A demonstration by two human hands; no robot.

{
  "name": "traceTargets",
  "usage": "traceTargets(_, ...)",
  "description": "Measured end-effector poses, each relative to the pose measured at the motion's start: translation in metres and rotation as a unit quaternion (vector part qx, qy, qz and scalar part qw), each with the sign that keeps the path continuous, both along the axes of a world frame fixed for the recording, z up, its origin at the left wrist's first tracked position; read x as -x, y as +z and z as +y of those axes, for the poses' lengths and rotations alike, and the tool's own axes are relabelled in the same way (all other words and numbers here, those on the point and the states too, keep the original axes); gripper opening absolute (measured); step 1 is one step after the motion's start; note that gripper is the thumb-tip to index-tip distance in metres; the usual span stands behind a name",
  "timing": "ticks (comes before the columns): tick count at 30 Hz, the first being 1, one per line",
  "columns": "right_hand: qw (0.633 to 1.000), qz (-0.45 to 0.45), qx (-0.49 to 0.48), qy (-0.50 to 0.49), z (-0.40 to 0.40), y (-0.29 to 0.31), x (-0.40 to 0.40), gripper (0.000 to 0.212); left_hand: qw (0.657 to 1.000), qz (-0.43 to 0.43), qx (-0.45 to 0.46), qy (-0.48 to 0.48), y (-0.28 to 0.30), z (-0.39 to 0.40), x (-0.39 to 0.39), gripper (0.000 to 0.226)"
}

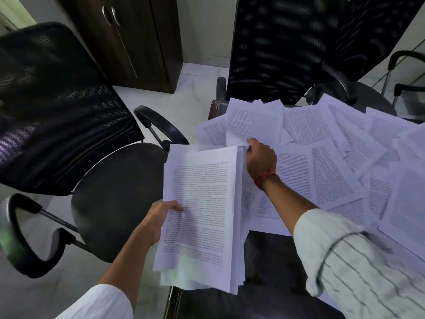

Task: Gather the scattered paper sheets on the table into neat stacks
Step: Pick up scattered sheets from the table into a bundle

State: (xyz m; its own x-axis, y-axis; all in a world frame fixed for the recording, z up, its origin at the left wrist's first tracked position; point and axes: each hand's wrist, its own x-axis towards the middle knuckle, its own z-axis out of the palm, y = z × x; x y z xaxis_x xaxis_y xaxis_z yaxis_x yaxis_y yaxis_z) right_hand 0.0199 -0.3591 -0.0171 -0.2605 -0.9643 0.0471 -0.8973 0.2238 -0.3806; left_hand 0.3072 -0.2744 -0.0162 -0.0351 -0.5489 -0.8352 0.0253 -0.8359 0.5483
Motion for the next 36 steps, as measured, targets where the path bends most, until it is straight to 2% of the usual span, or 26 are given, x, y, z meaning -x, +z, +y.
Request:
traceTargets(3, 0.99, -0.049, 0.13, 0.005, 0.018, 0.026, 0.002, 0.032, 0.999, -0.02, 0.031, -0.033, 0.002, -0.001, 0.015, 0.022)
traceTargets(5, 0.976, -0.045, 0.202, 0.067, 0.045, 0.041, -0.003, 0.033, 0.997, -0.035, 0.04, -0.05, -0.001, -0.001, 0.025, 0.022)
traceTargets(7, 0.965, -0.015, 0.224, 0.138, 0.081, 0.044, -0.013, 0.034, 0.997, -0.038, 0.043, -0.061, -0.003, 0.001, 0.036, 0.022)
traceTargets(9, 0.958, 0.025, 0.186, 0.216, 0.124, 0.036, -0.029, 0.034, 0.998, -0.028, 0.042, -0.043, -0.002, 0.001, 0.045, 0.023)
traceTargets(13, 0.953, 0.033, 0.015, 0.301, 0.181, 0.004, -0.056, 0.033, 0.992, 0.119, 0.001, 0.042, 0.0, -0.005, 0.052, 0.068)
traceTargets(14, 0.948, 0.016, -0.025, 0.318, 0.183, 0.004, -0.058, 0.034, 0.99, 0.138, -0.002, 0.039, -0.001, -0.006, 0.052, 0.069)
traceTargets(15, 0.941, -0.009, -0.067, 0.331, 0.181, 0.009, -0.059, 0.036, 0.991, 0.133, 0.007, 0.02, 0.0, -0.006, 0.053, 0.059)
traceTargets(17, 0.912, -0.069, -0.193, 0.354, 0.166, 0.026, -0.057, 0.048, 0.997, 0.06, 0.042, -0.034, -0.001, -0.005, 0.052, 0.027)
traceTargets(19, 0.888, -0.191, -0.261, 0.327, 0.145, 0.043, -0.048, 0.065, 0.996, 0.014, 0.049, -0.07, -0.002, -0.005, 0.048, 0.024)
traceTargets(20, 0.893, -0.254, -0.229, 0.291, 0.132, 0.048, -0.042, 0.058, 0.997, 0.017, 0.042, -0.068, 0.0, -0.007, 0.043, 0.025)
traceTargets(21, 0.914, -0.295, -0.144, 0.236, 0.114, 0.049, -0.035, 0.046, 0.998, 0.024, 0.03, -0.057, 0.002, -0.009, 0.037, 0.025)
traceTargets(22, 0.939, -0.298, -0.047, 0.167, 0.094, 0.045, -0.028, 0.036, 0.998, 0.031, 0.021, -0.042, 0.005, -0.012, 0.03, 0.025)
traceTargets(23, 0.957, -0.273, 0.015, 0.098, 0.073, 0.039, -0.022, 0.03, 0.999, 0.04, 0.014, -0.027, 0.006, -0.014, 0.02, 0.025)
traceTargets(24, 0.968, -0.245, 0.036, 0.039, 0.052, 0.032, -0.016, 0.031, 0.999, 0.051, 0.006, -0.012, 0.007, -0.015, 0.01, 0.024)
traceTargets(27, 0.978, -0.202, -0.048, -0.032, -0.001, 0.005, -0.009, 0.054, 0.997, 0.078, -0.022, 0.017, 0.006, -0.012, -0.016, 0.017)
traceTargets(29, 0.982, -0.148, -0.115, -0.015, -0.014, -0.014, -0.014, 0.072, 0.995, 0.09, -0.033, 0.028, 0.003, -0.008, -0.028, 0.013)
traceTargets(32, 0.98, 0.009, -0.197, 0.035, -0.013, -0.032, -0.032, 0.098, 0.992, 0.112, -0.042, 0.034, -0.002, -0.001, -0.042, 0.017)
traceTargets(36, 0.962, 0.068, -0.259, 0.047, -0.013, -0.031, -0.052, 0.115, 0.988, 0.133, -0.057, 0.046, -0.013, 0.01, -0.062, 0.032)
